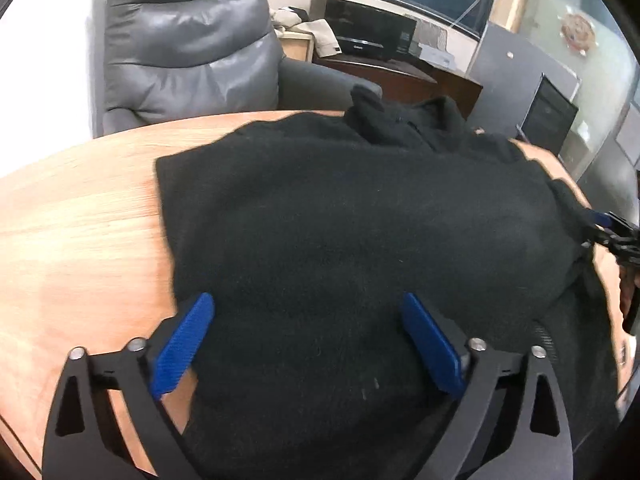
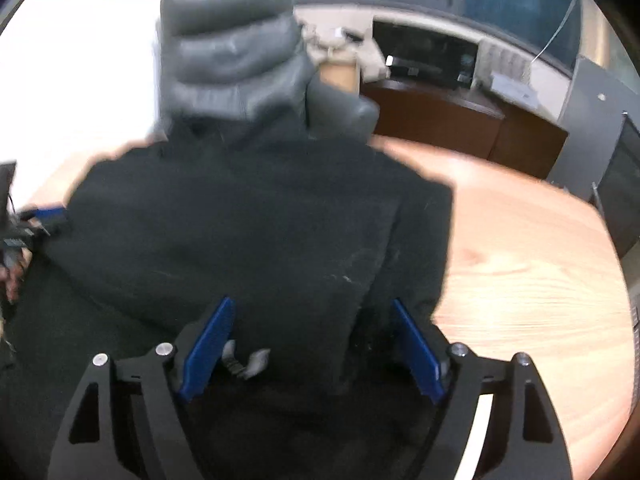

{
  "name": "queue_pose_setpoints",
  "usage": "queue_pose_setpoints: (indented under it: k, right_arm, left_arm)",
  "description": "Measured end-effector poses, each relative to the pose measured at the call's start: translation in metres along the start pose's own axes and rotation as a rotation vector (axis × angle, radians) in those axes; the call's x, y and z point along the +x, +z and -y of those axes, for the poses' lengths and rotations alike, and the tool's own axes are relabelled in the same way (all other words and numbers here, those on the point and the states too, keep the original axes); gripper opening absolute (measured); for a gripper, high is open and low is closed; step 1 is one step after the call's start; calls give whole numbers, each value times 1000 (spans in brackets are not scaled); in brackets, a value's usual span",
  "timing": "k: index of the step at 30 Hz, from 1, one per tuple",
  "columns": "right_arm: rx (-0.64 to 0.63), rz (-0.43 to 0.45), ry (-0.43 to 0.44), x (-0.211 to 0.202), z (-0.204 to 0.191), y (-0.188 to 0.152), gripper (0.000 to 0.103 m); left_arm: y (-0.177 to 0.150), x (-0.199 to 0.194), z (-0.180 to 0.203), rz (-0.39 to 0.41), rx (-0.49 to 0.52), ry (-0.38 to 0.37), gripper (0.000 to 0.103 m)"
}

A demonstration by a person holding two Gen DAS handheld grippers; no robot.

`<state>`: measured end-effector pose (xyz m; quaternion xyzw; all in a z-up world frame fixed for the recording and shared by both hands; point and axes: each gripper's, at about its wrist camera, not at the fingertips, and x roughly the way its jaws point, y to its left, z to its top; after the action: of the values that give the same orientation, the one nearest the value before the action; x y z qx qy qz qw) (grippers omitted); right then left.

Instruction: Fold clothes

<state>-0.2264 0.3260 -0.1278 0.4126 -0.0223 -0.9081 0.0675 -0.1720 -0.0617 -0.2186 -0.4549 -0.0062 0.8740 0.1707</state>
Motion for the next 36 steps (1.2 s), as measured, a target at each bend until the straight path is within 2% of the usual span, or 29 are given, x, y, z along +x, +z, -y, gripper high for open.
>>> queue_pose_setpoints:
  k: [3, 5, 7, 10, 14, 16, 19, 23, 25, 30, 36]
  right_arm:
    - [24, 65, 47, -61, -4, -3, 85]
    - [26, 42, 70, -96, -3, -15, 85]
    - [28, -9, 53, -128, 8, -37, 85]
    - [55, -101, -1, -178, 42, -79, 85]
    - [128, -159, -27, -227, 83, -134, 85]
    - [180, -185, 29, -232, 90, -156, 85]
    - [185, -251, 119, -218, 80, -176, 85]
    - [171, -351, 204, -194, 57, -199, 85]
    - [155, -407, 244, -186, 42, -212, 84]
    - [175, -471, 252, -192, 39, -237, 84]
    - [207, -541, 250, -202, 40, -265, 81]
  left_arm:
    - [-9, -58, -6, 23, -44, -17, 94]
    - [-22, -106, -16, 28, -74, 0, 94]
    - [-36, -152, -29, 24, -127, 27, 97]
    - [-69, -214, -54, -26, -216, 118, 102]
    - [-109, -247, -63, -148, -268, 179, 102]
    - [-126, -248, -51, -206, -264, 141, 102]
    - [-150, -231, -27, -302, -213, 50, 102]
    - [-174, -188, -8, -414, -198, -85, 102]
    - [-183, -168, -8, -460, -211, -120, 99]
    - [-205, -140, -10, -542, -241, -241, 98]
    - [-234, -138, -23, -639, -300, -306, 98]
